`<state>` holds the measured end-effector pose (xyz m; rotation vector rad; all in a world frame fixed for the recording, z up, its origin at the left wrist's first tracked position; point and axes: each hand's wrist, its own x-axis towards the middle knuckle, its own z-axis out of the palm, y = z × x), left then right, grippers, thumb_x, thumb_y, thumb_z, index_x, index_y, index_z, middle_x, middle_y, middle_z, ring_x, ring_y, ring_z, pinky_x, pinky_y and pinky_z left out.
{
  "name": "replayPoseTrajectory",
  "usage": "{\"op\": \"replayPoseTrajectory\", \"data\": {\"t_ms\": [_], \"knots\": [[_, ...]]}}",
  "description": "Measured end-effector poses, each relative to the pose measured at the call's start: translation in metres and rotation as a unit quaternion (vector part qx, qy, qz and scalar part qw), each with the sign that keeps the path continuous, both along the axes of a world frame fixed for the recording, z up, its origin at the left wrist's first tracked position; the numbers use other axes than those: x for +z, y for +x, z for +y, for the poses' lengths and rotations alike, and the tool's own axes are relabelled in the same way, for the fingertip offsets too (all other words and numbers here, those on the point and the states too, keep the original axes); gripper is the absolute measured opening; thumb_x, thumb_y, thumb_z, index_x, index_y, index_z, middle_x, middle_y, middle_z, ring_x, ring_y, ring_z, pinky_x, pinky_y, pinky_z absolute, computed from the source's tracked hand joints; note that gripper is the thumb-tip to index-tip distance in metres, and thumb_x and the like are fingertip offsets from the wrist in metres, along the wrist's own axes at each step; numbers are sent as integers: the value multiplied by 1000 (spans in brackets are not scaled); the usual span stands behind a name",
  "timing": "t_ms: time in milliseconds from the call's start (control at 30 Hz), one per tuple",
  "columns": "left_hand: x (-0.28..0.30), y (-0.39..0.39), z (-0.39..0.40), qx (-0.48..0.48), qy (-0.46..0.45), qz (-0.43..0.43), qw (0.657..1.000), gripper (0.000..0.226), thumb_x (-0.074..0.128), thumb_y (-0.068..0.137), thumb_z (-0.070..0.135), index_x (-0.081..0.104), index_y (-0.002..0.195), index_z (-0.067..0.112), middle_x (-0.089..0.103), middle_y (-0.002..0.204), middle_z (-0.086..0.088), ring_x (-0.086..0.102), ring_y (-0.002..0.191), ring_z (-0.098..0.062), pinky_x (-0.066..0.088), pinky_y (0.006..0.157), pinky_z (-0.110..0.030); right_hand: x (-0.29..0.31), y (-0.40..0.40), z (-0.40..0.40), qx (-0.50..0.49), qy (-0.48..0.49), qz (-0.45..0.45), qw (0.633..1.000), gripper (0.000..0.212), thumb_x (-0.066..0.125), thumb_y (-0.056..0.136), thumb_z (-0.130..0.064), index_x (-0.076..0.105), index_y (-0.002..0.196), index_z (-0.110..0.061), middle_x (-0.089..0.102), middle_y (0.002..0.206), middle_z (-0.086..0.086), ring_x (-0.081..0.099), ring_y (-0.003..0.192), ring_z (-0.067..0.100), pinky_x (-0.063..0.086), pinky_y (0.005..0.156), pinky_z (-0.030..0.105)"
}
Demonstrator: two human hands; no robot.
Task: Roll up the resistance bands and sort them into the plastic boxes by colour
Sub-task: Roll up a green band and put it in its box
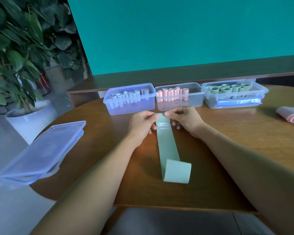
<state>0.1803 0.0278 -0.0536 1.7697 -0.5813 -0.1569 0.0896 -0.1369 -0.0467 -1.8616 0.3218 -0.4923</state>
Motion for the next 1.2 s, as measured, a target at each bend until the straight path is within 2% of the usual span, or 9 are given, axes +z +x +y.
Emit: {"op": "replayPoseTrajectory", "data": {"t_ms": [133, 233, 333, 400, 533, 700, 900, 1067, 1200], "knots": [[0, 5, -4, 34, 23, -44, 998, 8, 70, 94, 24, 75, 97, 20, 74, 77, 1, 65, 57, -9, 46, 49, -20, -2, 1, 1, -37, -64, 26, 997, 18, 68, 93, -43, 72, 101, -27, 71, 68, -4, 57, 50, 6, 53, 61, 20], [-1, 5, -5, 33, 50, -60, 996, 8, 69, 94, 25, 75, 96, 22, 74, 76, 3, 68, 63, -9, 50, 54, -20, -3, -5, 4, -54, -104, 41, 992, 20, 66, 96, -39, 70, 110, -25, 72, 76, -5, 65, 59, 7, 50, 61, 12], [-3, 2, -3, 32, 100, -87, 991, 21, 69, 94, 31, 73, 112, 21, 75, 96, 4, 70, 85, -10, 58, 81, -28, -5, -15, 8, -54, -142, 59, 987, 28, 67, 95, -39, 70, 117, -21, 74, 88, -6, 69, 75, 7, 46, 64, 9], [-2, -4, 4, 39, 134, -107, 984, 33, 68, 94, 33, 68, 124, 19, 71, 116, 2, 66, 102, -12, 54, 96, -30, -4, -26, 13, -47, -174, 64, 982, 33, 68, 94, -41, 69, 121, -22, 72, 105, -8, 67, 89, 7, 45, 72, 11], [0, -23, 26, 19, 201, -135, 970, 41, 64, 97, 32, 59, 137, 23, 63, 132, 0, 59, 120, -15, 45, 104, -30, -4, -54, 23, -21, -217, 68, 974, 33, 68, 95, -37, 68, 124, -22, 67, 115, -9, 60, 100, 6, 40, 78, 7], [-1, -60, 56, -56, 299, -245, 921, 47, 49, 104, 39, 46, 147, 24, 47, 152, 4, 42, 140, -18, 32, 115, -34, -5, -87, 39, 7, -299, 82, 951, 24, 67, 96, -36, 72, 117, -24, 67, 125, -8, 60, 109, 12, 42, 91, 19], [-3, -105, 93, -92, 297, -236, 921, 46, 38, 105, 46, 47, 147, 29, 48, 150, 9, 41, 140, -13, 33, 117, -37, -5, -137, 59, 29, -294, 76, 952, 31, 66, 95, -41, 69, 123, -28, 67, 123, -14, 56, 107, 2, 37, 89, 16], [-6, -119, 105, -121, 271, -224, 928, 42, 39, 105, 47, 53, 142, 33, 49, 147, 16, 39, 138, -3, 33, 117, -35, -10, -167, 64, 59, -261, 65, 961, 28, 69, 91, -48, 72, 115, -34, 68, 115, -24, 59, 109, -5, 42, 93, 12], [-9, -117, 103, -134, 263, -246, 923, 40, 40, 105, 43, 56, 140, 30, 51, 145, 18, 36, 139, 0, 31, 118, -36, -10, -168, 64, 54, -255, 61, 963, 26, 69, 90, -48, 74, 111, -34, 70, 112, -24, 60, 109, -4, 45, 96, 17]]}}
